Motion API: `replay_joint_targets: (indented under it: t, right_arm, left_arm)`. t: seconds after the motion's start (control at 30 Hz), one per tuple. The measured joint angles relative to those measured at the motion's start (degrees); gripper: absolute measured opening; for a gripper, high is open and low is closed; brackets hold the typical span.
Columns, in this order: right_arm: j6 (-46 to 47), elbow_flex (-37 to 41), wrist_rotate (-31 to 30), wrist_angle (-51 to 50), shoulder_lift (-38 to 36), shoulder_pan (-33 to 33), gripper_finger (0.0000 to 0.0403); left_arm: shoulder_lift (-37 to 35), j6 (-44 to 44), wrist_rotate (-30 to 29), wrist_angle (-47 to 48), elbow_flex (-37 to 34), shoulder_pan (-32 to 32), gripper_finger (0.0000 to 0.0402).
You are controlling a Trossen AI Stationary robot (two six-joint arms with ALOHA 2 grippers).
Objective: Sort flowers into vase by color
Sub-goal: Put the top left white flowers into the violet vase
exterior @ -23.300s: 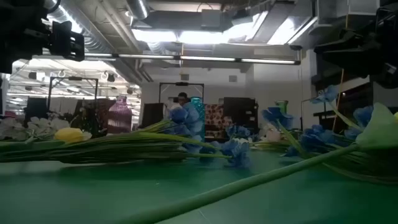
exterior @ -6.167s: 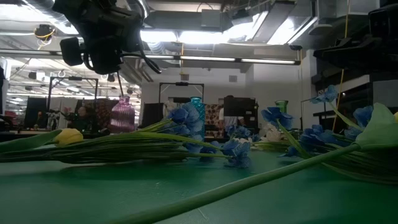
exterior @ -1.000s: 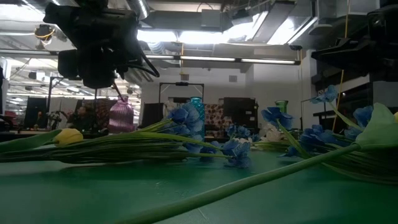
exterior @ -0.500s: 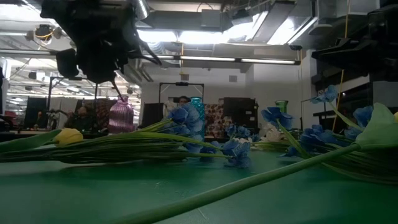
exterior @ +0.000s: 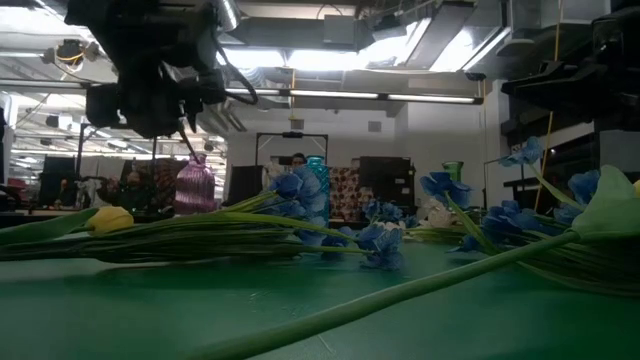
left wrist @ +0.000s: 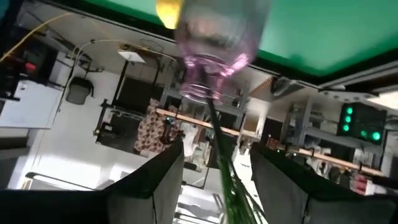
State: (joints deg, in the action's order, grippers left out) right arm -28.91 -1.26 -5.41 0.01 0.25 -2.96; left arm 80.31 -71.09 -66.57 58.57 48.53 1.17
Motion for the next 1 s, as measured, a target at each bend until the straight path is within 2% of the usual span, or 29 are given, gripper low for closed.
replay_joint_targets:
  t: [0.13,0.33,0.63,0.8,0.93,1.0]
  right_arm:
    - [0.0,0.0,0.0,0.0,0.0,0.0,0.0161]
    - [0.0,0.0,0.0,0.0,0.0,0.0,0.0161]
    - [0.0,0.0,0.0,0.0,0.0,0.0,0.0161]
    - [0.0,0.0,0.5,-0.1,0.0,0.0,0.0161]
    - [0.0,0.0,0.5,-0.1,0.0,0.0,0.0161]
    - [0.0,0.0,0.5,-0.1,0.0,0.0,0.0161]
  left_arm:
    - [0.0,1.4,0.1,-3.8,0.0,0.5,0.0182]
    - [0.0,0.5,7.4,-5.7,0.0,2.7,0.0182]
    - [0.0,2.2,8.0,-7.5,0.0,6.3,0.0182]
    - [0.0,10.7,5.1,-18.0,0.0,9.9,0.0182]
    - [0.0,24.3,2.4,-32.1,0.0,14.1,0.0182]
    - [0.0,33.8,0.3,-40.4,0.0,16.3,0.0182]
